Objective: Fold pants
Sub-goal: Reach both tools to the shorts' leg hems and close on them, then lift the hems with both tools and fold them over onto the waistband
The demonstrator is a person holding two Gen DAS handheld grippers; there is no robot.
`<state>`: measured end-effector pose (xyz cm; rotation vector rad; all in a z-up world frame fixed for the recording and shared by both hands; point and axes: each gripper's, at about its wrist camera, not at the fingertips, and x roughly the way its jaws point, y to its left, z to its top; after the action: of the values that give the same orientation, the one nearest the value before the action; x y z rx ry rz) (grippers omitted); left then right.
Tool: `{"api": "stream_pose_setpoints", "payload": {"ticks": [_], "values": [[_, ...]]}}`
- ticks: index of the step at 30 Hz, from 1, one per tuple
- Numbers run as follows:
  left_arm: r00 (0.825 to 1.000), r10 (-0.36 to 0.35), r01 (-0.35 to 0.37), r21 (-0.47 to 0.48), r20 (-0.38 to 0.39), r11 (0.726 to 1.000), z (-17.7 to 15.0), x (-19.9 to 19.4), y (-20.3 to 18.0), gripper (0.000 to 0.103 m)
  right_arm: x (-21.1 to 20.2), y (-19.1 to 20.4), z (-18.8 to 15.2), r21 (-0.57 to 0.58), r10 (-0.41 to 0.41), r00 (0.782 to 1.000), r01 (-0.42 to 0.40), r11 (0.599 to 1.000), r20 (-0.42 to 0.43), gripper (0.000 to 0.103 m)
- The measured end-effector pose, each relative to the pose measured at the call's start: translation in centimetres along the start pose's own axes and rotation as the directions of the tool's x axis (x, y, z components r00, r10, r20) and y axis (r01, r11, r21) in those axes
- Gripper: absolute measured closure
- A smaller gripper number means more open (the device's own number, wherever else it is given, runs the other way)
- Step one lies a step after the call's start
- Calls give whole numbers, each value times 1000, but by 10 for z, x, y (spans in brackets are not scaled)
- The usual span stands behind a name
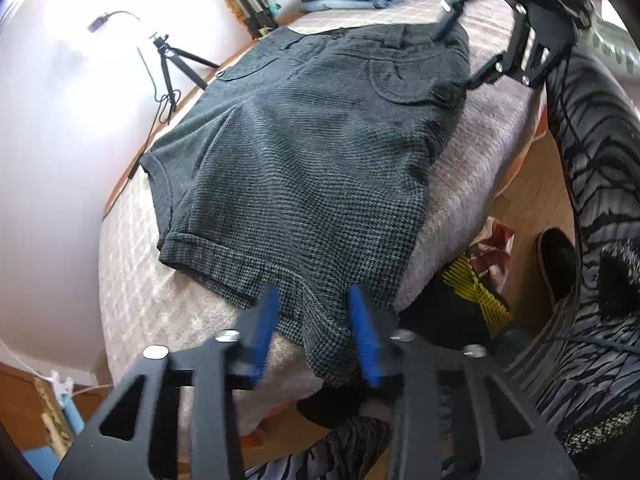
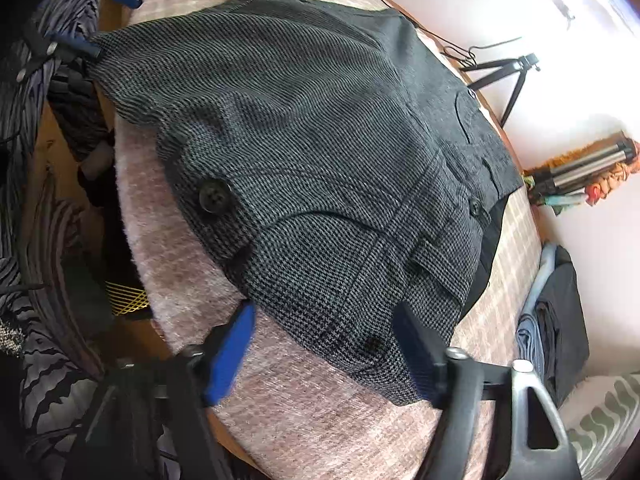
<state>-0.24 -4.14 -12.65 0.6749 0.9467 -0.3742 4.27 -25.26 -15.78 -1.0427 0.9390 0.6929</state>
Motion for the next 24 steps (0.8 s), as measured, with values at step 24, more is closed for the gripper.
{"api": "stream_pose_setpoints", "payload": {"ticks": [24], "values": [[986,-120,141,-196,116,970,12,-21,61,90,-47,-47,26,201,-70,989,43,979,127,86]]}}
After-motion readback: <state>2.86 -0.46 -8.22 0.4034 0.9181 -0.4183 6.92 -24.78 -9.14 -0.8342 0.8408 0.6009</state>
